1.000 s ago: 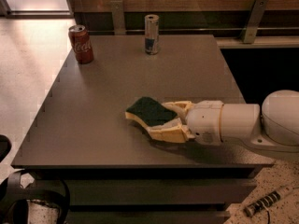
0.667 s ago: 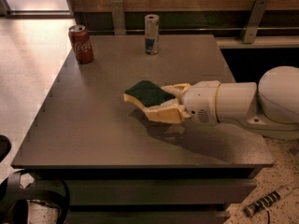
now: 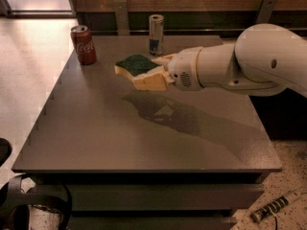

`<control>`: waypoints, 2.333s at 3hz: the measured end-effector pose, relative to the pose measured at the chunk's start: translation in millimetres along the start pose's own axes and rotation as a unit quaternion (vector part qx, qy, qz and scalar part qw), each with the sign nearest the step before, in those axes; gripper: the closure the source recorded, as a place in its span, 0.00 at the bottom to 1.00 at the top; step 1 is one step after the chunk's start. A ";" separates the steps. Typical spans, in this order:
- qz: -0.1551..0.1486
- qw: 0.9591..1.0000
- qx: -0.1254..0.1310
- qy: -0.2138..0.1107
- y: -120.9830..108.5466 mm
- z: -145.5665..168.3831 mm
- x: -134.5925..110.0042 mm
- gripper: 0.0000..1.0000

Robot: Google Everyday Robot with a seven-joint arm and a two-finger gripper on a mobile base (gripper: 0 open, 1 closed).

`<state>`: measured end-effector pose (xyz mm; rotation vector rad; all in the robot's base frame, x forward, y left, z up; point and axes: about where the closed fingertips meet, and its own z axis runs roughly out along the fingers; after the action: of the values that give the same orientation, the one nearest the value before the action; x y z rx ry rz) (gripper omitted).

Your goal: Move sponge near coke can

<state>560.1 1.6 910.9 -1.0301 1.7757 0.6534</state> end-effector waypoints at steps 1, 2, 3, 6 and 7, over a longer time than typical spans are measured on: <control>-0.020 1.000 -0.008 0.003 -19.1 28.4 -14.8 1.00; -0.048 0.998 -0.030 0.002 -33.2 58.8 -20.3 1.00; -0.082 0.994 -0.067 0.008 -39.2 92.1 -22.0 1.00; -0.129 0.984 -0.118 0.014 -53.0 160.9 -17.1 1.00; -0.130 0.983 -0.132 0.006 -51.8 179.3 -12.3 1.00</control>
Offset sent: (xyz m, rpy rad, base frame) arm 0.0979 0.0586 -0.0199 -0.0554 -0.0902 0.1857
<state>690.3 121.0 849.5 -1.4203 1.5553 0.7310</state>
